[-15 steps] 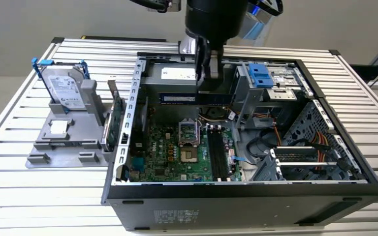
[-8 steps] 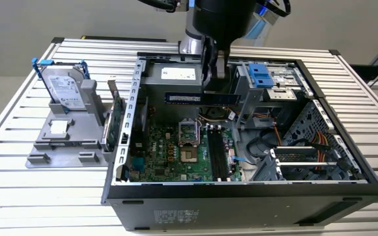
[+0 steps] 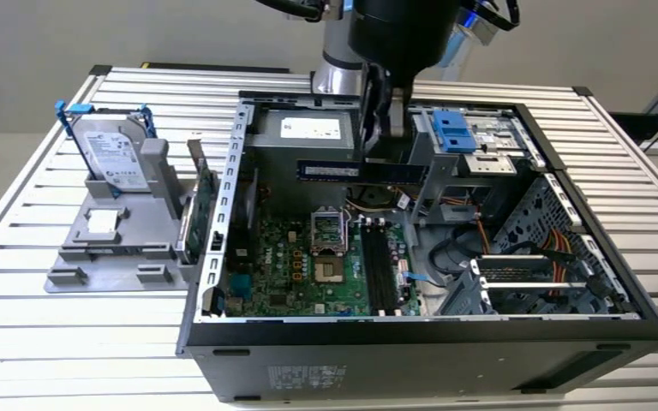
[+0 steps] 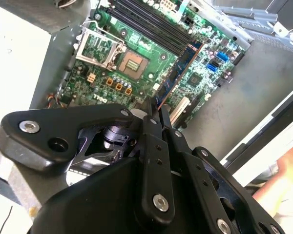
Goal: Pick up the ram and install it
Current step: 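Pick up the ram and move it above insertion slot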
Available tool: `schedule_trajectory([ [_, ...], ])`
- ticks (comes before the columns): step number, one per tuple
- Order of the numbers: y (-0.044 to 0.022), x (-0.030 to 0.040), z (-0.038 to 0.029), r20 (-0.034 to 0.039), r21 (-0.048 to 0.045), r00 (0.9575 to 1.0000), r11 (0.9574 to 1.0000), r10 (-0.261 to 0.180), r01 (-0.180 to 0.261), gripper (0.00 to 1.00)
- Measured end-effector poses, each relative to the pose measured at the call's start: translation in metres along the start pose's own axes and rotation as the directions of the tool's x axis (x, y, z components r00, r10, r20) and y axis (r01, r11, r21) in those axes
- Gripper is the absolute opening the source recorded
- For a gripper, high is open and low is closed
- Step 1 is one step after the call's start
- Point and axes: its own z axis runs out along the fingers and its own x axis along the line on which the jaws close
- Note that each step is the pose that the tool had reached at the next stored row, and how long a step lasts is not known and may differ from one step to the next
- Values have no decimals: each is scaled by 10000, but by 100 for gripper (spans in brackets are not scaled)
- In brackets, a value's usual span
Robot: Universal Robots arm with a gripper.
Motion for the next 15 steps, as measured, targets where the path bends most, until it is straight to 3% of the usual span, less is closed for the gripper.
schedule_trajectory([
  [15, -178, -14, -4, 2, -4, 10000, 10000, 71, -71, 0],
])
